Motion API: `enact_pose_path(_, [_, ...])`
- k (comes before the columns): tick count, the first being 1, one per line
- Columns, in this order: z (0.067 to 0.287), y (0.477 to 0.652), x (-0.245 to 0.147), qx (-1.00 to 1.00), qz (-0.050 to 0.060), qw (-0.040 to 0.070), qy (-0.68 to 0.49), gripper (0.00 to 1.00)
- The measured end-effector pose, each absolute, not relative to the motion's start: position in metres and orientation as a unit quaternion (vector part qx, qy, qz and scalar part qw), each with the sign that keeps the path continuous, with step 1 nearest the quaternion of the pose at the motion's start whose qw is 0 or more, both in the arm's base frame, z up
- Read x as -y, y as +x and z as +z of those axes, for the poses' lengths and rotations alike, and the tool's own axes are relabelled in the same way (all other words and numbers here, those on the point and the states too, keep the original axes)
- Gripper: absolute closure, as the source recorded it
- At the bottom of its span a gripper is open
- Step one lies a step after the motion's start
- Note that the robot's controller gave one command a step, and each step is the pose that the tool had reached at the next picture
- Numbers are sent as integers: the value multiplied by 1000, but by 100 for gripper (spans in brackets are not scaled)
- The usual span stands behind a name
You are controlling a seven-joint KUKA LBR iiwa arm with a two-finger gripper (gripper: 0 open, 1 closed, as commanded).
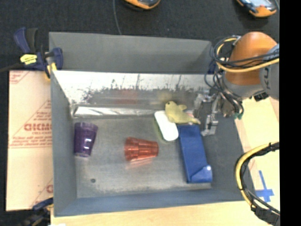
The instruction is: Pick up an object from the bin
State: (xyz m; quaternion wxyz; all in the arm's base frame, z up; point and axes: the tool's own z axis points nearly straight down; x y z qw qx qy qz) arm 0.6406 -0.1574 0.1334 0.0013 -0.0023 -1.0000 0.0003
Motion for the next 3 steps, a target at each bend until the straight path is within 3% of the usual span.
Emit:
enact_pose_path(1, [138,641,157,1000,1,-1,-1,0])
enact_pose_path(2, [108,621,120,997,2,-5,-75,0])
enact_pose_path(3, [100,628,93,996,0,0,-90,0])
